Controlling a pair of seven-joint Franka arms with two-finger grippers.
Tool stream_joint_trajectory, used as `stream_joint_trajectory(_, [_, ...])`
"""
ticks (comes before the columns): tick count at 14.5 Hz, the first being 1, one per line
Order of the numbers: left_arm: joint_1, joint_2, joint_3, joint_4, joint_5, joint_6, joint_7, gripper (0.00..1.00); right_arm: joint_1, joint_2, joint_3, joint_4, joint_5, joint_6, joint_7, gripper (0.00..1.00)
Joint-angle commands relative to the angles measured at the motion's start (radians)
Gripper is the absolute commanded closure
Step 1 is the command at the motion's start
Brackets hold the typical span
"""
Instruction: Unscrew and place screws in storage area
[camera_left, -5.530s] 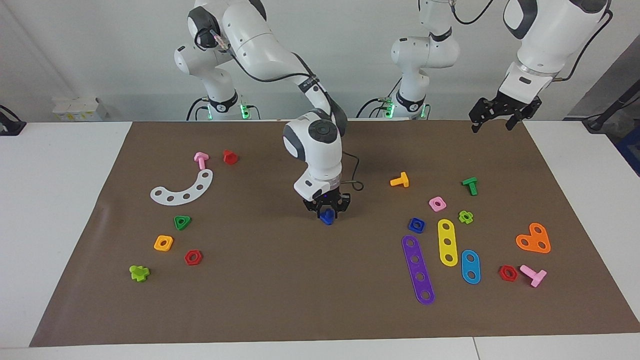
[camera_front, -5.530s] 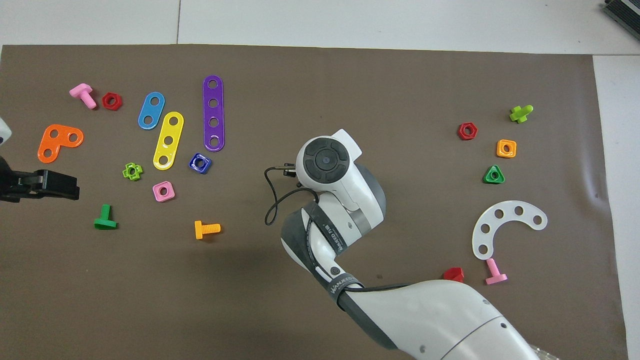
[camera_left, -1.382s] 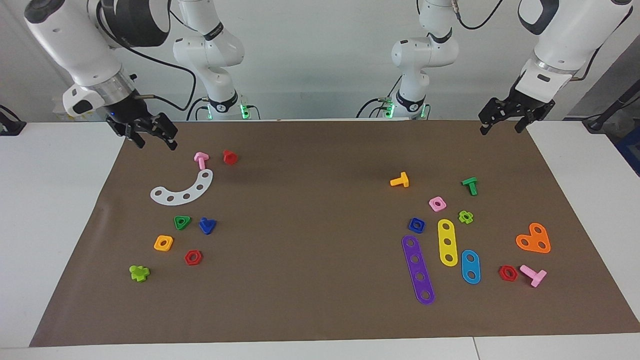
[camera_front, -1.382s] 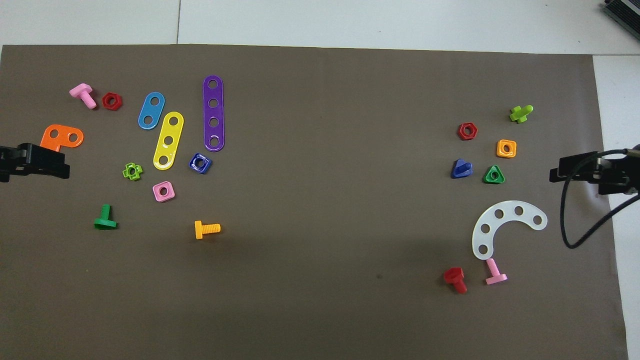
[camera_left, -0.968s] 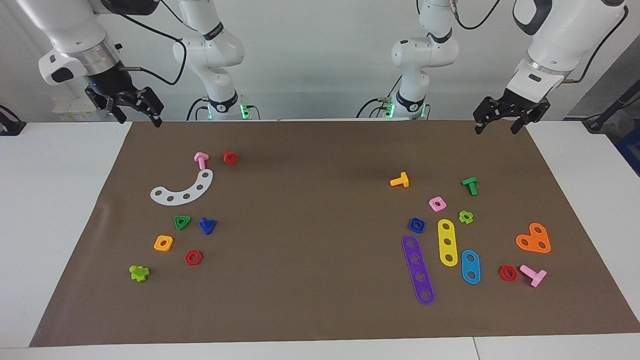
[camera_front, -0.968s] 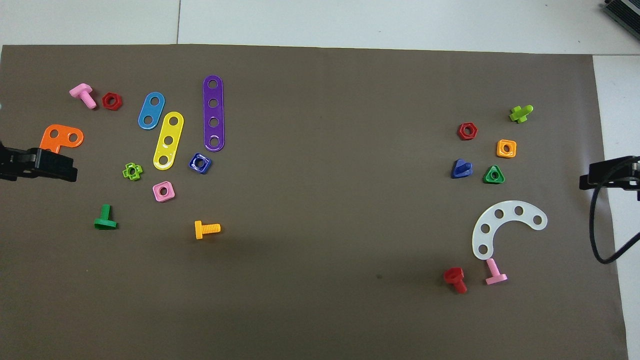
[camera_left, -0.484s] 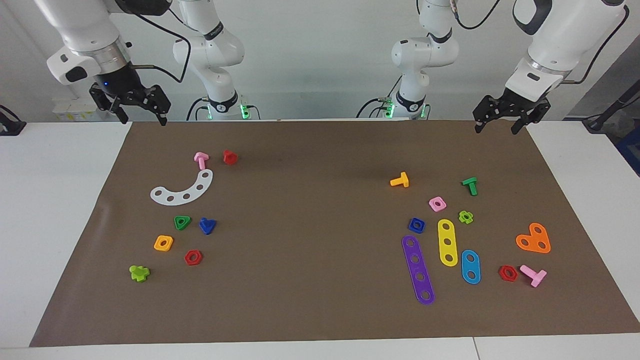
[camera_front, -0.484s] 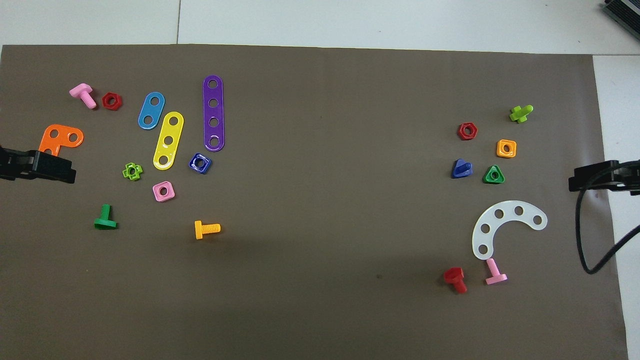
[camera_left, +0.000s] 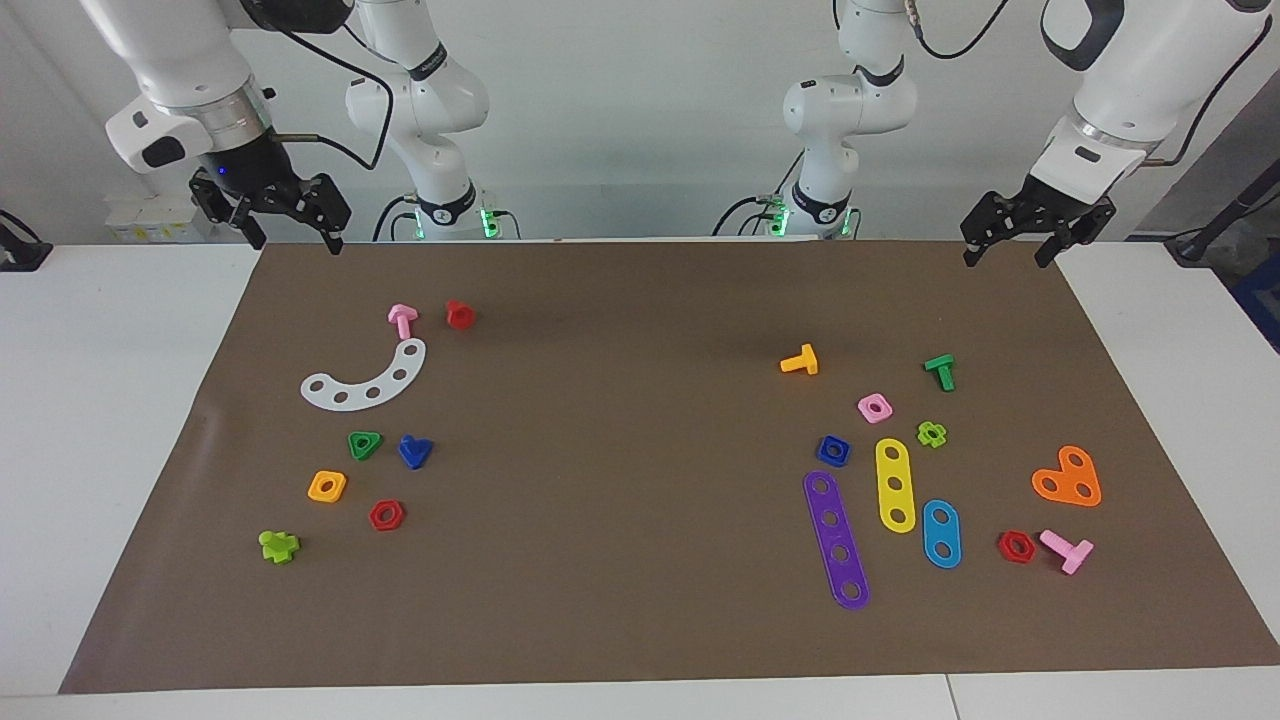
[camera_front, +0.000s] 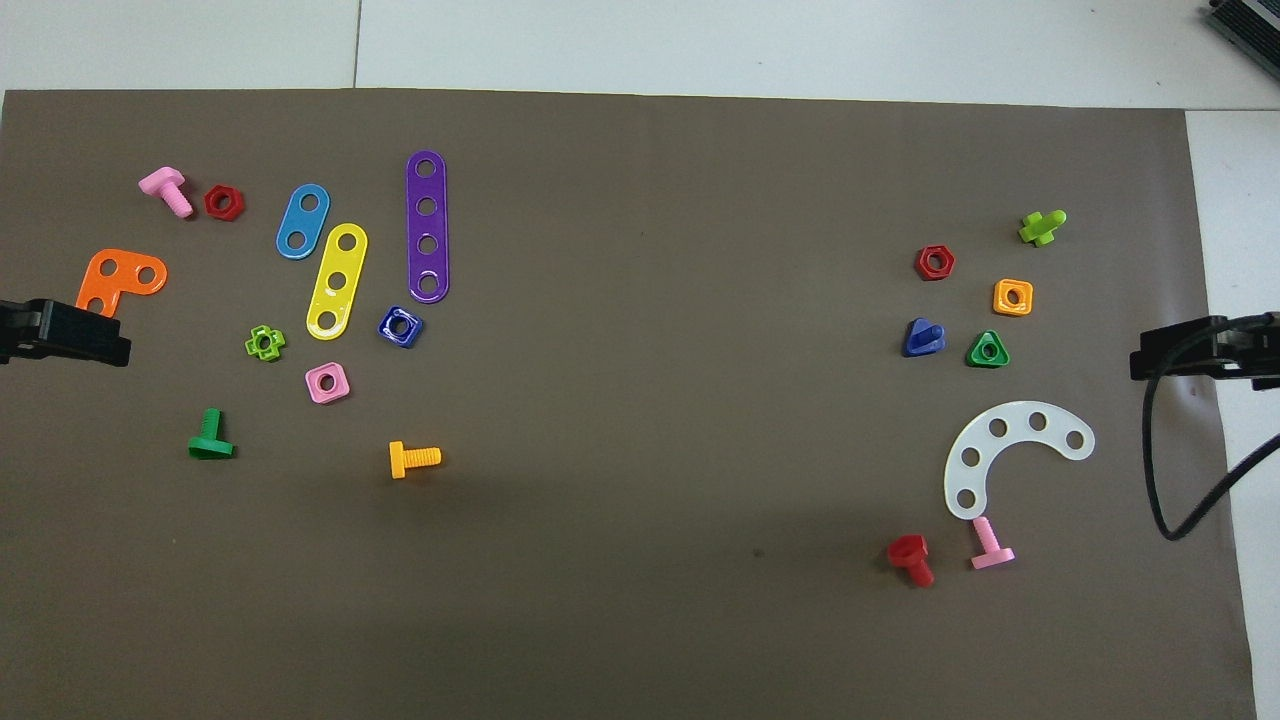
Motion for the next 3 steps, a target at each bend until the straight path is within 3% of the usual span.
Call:
stream_joint_trajectory(1, [0.011,-0.027,-0.007,-0.026,0.008,-0.002,0.009,0.0,-0.01,0.002,0.007,0.011,0.005,-0.021,0.012,0.0])
stream_joint_trajectory(3, [0.011,-0.027,-0.007,-0.028,0.009,-0.002,0.009,0.0,-0.01,0.001,0.005,0.01,0.005,-0.018,0.01,0.0])
